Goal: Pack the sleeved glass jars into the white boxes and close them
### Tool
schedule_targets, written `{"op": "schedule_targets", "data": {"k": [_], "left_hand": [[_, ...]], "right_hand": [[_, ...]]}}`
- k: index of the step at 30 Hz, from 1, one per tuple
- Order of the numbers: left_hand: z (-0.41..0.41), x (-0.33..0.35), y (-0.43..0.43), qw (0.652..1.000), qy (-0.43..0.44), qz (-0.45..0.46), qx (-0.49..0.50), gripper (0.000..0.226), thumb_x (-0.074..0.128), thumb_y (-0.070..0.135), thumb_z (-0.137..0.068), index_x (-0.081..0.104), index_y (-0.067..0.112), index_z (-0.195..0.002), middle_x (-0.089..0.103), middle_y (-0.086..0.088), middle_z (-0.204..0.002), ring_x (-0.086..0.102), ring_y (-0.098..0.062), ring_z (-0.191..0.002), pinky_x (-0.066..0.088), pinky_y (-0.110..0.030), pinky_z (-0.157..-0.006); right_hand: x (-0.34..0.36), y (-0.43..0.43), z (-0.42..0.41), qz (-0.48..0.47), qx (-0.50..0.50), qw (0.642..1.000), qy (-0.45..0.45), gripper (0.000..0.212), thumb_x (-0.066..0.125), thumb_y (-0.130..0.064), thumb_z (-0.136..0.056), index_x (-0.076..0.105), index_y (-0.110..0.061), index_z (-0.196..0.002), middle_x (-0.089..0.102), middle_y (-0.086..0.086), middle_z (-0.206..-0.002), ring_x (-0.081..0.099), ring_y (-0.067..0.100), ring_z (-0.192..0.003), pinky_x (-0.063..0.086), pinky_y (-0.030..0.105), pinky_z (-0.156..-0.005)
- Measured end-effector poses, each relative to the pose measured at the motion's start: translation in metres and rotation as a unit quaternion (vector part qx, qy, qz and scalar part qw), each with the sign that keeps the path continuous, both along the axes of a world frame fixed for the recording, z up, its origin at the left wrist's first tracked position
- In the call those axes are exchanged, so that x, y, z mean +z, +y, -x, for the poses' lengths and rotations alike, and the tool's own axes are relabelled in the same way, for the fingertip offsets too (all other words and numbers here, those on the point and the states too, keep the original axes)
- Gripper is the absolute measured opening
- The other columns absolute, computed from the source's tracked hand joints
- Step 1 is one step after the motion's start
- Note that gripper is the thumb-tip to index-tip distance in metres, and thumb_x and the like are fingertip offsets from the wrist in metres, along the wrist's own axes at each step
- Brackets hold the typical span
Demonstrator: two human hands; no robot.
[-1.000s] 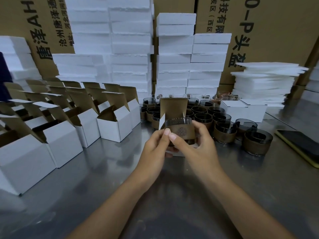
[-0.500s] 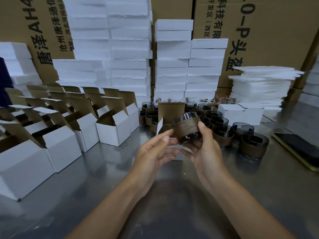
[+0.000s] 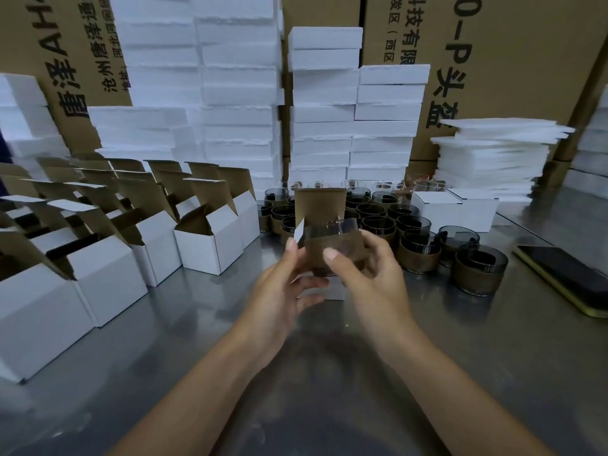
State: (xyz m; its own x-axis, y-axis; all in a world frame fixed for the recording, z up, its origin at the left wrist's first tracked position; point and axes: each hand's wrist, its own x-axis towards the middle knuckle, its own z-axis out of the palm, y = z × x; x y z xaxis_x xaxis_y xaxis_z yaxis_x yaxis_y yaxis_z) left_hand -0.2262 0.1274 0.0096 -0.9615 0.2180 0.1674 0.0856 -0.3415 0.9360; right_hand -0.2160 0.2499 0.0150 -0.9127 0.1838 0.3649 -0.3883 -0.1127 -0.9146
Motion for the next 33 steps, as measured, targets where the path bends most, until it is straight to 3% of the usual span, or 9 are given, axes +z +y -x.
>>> {"op": "schedule_targets", "data": {"k": [4, 8, 11, 15, 20, 24, 27, 33], "left_hand": [[0.0, -0.002, 0.0, 0.999, -0.015, -0.033, -0.036, 0.045, 0.043, 0.043, -0.085, 0.063, 0.017, -0.115, 0.069, -0.008, -0.113, 0.066, -0.017, -0.102, 0.056, -0.028, -0.08], [0.001, -0.005, 0.0, 0.995, -0.051, -0.058, -0.07, 0.046, 0.044, 0.042, -0.08, 0.062, 0.017, -0.114, 0.067, -0.009, -0.117, 0.064, -0.021, -0.107, 0.056, -0.031, -0.084], [0.002, -0.005, 0.0, 0.994, -0.058, -0.061, -0.076, 0.048, 0.043, 0.042, -0.08, 0.061, 0.016, -0.117, 0.066, -0.01, -0.118, 0.063, -0.023, -0.109, 0.053, -0.034, -0.09], [0.003, -0.006, -0.001, 0.994, -0.046, -0.068, -0.078, 0.043, 0.045, 0.041, -0.079, 0.063, 0.02, -0.111, 0.068, -0.01, -0.114, 0.067, -0.02, -0.102, 0.056, -0.03, -0.083], [0.003, -0.005, -0.002, 0.997, 0.01, -0.027, -0.072, 0.049, 0.043, 0.04, -0.085, 0.053, 0.021, -0.13, 0.065, -0.004, -0.12, 0.064, -0.014, -0.106, 0.055, -0.025, -0.077], [0.001, -0.006, -0.003, 0.996, 0.061, -0.002, -0.068, 0.045, 0.044, 0.039, -0.089, 0.048, 0.031, -0.133, 0.065, 0.003, -0.121, 0.063, -0.009, -0.105, 0.052, -0.02, -0.074], [0.002, -0.005, -0.004, 0.995, 0.083, -0.003, -0.055, 0.05, 0.051, 0.04, -0.085, 0.047, 0.033, -0.135, 0.062, 0.005, -0.126, 0.063, -0.011, -0.105, 0.053, -0.025, -0.082], [0.0, -0.003, -0.005, 0.994, 0.094, -0.029, -0.048, 0.048, 0.054, 0.033, -0.082, 0.053, 0.038, -0.13, 0.061, 0.004, -0.127, 0.061, -0.018, -0.102, 0.053, -0.026, -0.081]], "right_hand": [[-0.008, -0.004, 0.0, -0.154, -0.096, 0.981, 0.069, 0.068, 0.081, -0.035, -0.062, 0.052, -0.026, -0.123, 0.051, -0.017, -0.111, 0.053, -0.009, -0.102, 0.041, 0.004, -0.081], [-0.009, -0.003, -0.002, -0.246, -0.166, 0.946, 0.129, 0.073, 0.076, -0.046, -0.056, 0.049, -0.03, -0.123, 0.044, -0.016, -0.107, 0.044, -0.012, -0.105, 0.031, -0.004, -0.079], [-0.009, -0.002, -0.001, -0.256, -0.168, 0.943, 0.135, 0.073, 0.077, -0.046, -0.056, 0.049, -0.029, -0.122, 0.044, -0.013, -0.109, 0.044, -0.01, -0.106, 0.031, -0.003, -0.08], [-0.009, 0.0, -0.001, -0.254, -0.148, 0.945, 0.14, 0.073, 0.077, -0.044, -0.057, 0.049, -0.027, -0.122, 0.045, -0.013, -0.11, 0.044, -0.012, -0.104, 0.033, -0.002, -0.08], [-0.011, 0.004, 0.002, -0.254, -0.126, 0.947, 0.151, 0.072, 0.082, -0.036, -0.06, 0.047, -0.026, -0.123, 0.05, -0.012, -0.114, 0.046, -0.01, -0.108, 0.035, 0.001, -0.085], [-0.01, 0.004, 0.002, -0.259, -0.135, 0.941, 0.169, 0.07, 0.081, -0.033, -0.062, 0.045, -0.031, -0.122, 0.054, -0.013, -0.115, 0.049, -0.006, -0.109, 0.035, 0.003, -0.086], [-0.009, 0.005, 0.002, -0.264, -0.136, 0.938, 0.177, 0.072, 0.082, -0.027, -0.063, 0.044, -0.035, -0.124, 0.055, -0.018, -0.118, 0.052, -0.002, -0.111, 0.038, 0.006, -0.088], [-0.007, 0.008, 0.002, -0.299, -0.15, 0.926, 0.173, 0.077, 0.082, -0.024, -0.066, 0.037, -0.042, -0.126, 0.053, -0.018, -0.124, 0.051, 0.004, -0.117, 0.046, 0.024, -0.095]]}}
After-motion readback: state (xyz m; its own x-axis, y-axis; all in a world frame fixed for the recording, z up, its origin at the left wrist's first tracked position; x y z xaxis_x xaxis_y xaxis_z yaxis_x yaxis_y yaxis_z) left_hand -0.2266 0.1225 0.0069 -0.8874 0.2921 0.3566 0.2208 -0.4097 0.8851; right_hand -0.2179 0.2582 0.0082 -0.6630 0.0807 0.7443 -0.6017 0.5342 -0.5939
